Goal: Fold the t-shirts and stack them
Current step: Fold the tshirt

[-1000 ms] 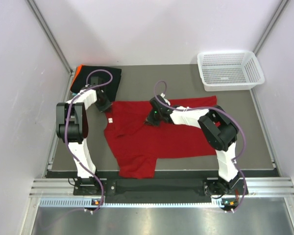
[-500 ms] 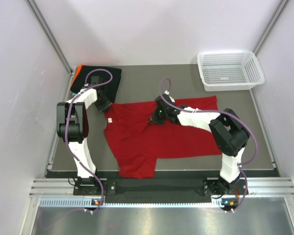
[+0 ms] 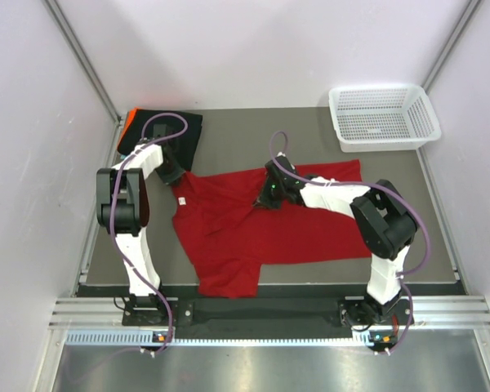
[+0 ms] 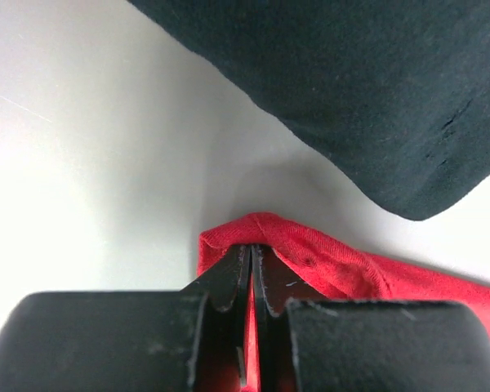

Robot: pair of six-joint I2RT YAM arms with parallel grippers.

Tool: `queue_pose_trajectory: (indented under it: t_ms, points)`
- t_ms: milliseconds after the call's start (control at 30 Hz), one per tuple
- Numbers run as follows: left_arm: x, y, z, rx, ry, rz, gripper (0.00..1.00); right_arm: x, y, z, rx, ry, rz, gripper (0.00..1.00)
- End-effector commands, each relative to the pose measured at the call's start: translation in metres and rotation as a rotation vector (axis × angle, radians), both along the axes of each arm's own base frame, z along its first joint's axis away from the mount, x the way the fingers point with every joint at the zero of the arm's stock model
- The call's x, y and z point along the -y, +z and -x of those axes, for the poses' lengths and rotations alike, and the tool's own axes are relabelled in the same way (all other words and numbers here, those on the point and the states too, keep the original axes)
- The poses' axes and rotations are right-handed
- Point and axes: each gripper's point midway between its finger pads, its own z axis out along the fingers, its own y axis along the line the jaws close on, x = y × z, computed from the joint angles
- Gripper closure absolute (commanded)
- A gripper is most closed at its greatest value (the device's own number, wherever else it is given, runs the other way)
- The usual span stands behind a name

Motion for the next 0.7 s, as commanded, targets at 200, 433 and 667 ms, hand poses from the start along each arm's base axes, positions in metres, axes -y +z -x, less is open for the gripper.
queue_pose_trajectory:
  t_ms: [200,433,667]
  points:
    - [-0.024,0.002,0.000,-0.037,0.034,-0.093,0.93,0.001,0.015,-0.002,0.038,0.117,0.012,1.00]
    - [-0.004,0.072,-0.012,0.132,-0.017,0.015,0.74,-0.008,0.028,-0.004,0.085,0.205,-0.032,0.83]
    - [0.041,0.085,-0.016,0.254,-0.181,0.221,0.59,-0.011,0.039,-0.007,0.092,0.201,-0.061,0.73]
